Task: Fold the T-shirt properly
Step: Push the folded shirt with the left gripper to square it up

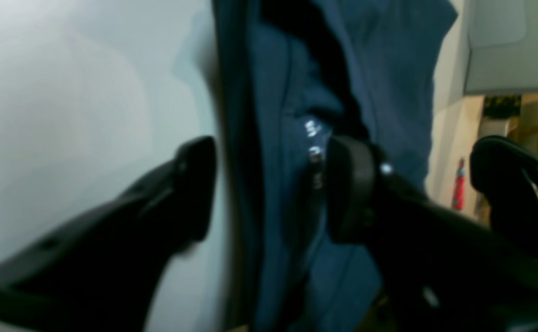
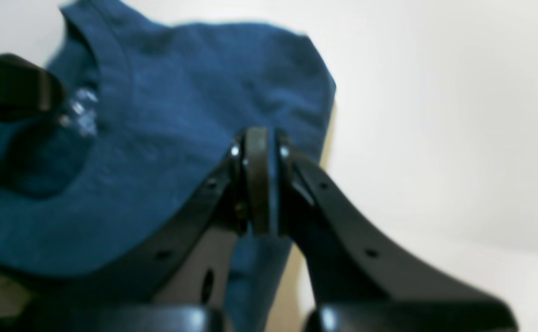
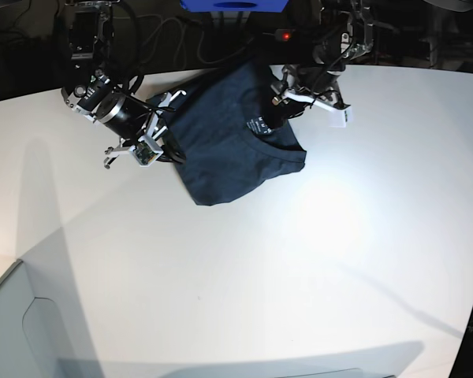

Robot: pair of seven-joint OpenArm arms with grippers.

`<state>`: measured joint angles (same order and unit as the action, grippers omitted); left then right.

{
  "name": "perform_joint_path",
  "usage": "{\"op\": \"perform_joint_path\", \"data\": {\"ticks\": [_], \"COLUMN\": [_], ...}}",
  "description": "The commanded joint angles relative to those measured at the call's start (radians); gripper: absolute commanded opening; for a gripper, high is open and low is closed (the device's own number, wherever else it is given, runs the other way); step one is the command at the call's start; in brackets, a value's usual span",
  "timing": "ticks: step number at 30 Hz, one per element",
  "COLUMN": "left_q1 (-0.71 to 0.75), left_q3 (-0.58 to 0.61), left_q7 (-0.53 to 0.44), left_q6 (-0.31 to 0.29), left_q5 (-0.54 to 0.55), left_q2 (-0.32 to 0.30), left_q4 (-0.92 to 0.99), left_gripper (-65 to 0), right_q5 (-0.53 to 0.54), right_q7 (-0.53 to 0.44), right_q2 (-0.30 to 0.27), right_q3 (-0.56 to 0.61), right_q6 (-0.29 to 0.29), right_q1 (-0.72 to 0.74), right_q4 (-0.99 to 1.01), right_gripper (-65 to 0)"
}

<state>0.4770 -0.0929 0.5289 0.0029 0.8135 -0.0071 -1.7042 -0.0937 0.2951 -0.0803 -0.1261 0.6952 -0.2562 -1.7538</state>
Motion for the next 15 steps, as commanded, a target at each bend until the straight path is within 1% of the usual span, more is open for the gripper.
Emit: {"op": "perform_joint_path", "data": {"ticks": [1,5,8,10,11,15], "left_q1": [0.007,-0.01,-0.051,-0.08,-0.097,-0.202], "left_q3": [0.018,0.068,0.075,0.077,0.08,0.153], "left_q7": [-0.003,-0.006,0.004,0.006,0.007,0.056], "left_q6": [-0.004,-0.004,-0.004,-0.004,0.003,0.001], "left_q5": [0.007,0.014,0.007,0.005,0.005,0.007], "left_q2": [-0.017,-0.052,-0.055,-0.064,-0.077,-0.155], "left_q4": [0.0,0.036,0.062,0.085,0.1,0.155], "left_gripper": [-37.3,-47.7,-54.4,-62.2,-65.0,-65.0], "right_q5": [0.021,0.021,0.022,0.022,0.022,0.022], "right_q7": [-0.032,-0.032,-0.032,-0.032,-0.032,-0.032], "right_q2": [-0.008,-0.013,-0.003,0.009,0.012,0.014], "right_q3": [-0.001,-0.004,-0.071,-0.109,-0.132,-0.217], "right_q6": [0.003,0.003,0.003,0.003,0.003,0.003], "right_q1": [0.01,0.008,-0.004,-0.005,-0.005,-0.009], "right_q4": [-0.019,-0.019,-0.019,-0.019,-0.019,-0.019], "right_gripper": [-64.8,-64.8,-64.8,-64.8,-64.8,-64.8]}}
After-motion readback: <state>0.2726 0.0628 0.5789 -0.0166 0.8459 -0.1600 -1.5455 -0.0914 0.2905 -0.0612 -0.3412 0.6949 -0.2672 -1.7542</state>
